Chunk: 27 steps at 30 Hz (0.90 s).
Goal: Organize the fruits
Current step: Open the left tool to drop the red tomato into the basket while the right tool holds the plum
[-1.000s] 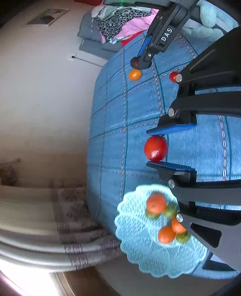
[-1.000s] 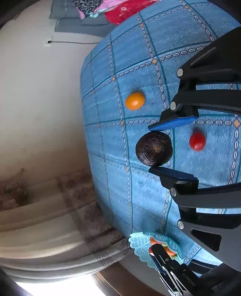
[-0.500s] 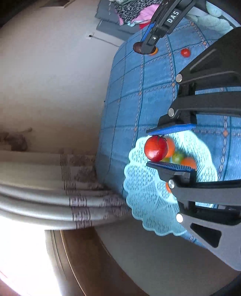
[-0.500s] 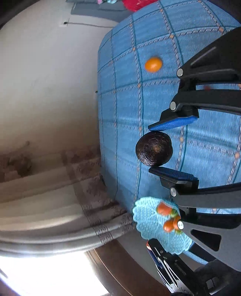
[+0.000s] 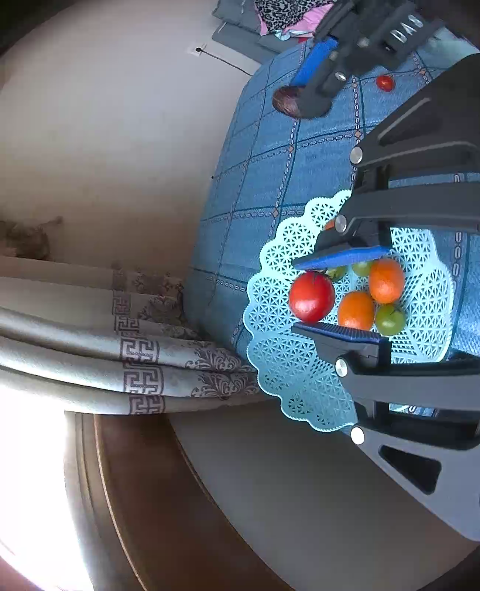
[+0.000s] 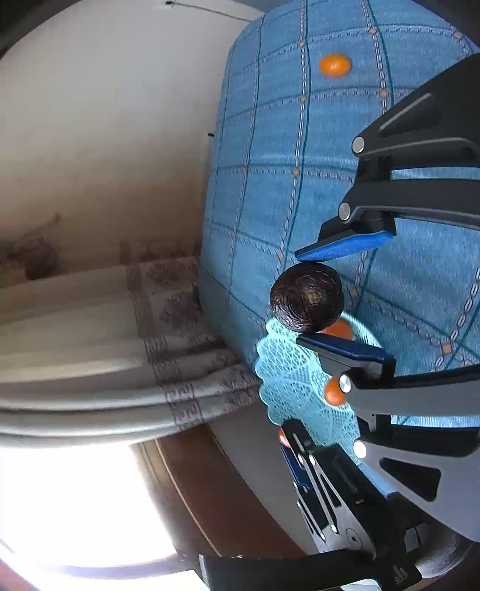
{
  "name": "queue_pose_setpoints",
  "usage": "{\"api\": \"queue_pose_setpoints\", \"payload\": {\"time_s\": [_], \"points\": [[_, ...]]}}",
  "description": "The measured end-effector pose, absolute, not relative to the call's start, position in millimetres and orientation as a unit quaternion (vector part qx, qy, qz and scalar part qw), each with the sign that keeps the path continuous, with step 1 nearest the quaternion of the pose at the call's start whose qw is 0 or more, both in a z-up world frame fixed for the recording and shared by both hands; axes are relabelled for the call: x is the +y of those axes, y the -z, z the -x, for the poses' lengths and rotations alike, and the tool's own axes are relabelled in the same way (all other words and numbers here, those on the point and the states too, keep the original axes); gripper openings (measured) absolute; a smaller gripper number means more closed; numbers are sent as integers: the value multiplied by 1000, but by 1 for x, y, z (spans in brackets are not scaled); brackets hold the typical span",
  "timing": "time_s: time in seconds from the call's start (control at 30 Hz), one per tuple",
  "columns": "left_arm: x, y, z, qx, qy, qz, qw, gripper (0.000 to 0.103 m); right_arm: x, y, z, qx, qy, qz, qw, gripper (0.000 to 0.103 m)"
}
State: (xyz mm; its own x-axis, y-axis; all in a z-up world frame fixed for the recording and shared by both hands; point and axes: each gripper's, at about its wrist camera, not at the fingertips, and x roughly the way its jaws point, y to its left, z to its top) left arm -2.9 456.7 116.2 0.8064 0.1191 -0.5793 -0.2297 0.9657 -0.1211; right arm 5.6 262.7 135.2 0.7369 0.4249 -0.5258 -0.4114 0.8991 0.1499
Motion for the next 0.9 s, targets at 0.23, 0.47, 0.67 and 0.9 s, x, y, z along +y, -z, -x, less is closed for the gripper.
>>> {"api": "queue_pose_setpoints", "payload": {"time_s": [0.23,0.47,0.67,0.9], "points": [[466,-120,8,291,-103,109,945,72,286,-126,-7,296,-239,5,925,40],[481,-125,13,280,-131,123,943,80,300,-119,-5,304,-253,19,919,40],[491,-130,17,271,-142,136,942,85,318,-114,-5,308,-273,29,911,40],[500,-133,22,265,-149,148,941,89,342,-107,-4,315,-294,52,901,40]]}}
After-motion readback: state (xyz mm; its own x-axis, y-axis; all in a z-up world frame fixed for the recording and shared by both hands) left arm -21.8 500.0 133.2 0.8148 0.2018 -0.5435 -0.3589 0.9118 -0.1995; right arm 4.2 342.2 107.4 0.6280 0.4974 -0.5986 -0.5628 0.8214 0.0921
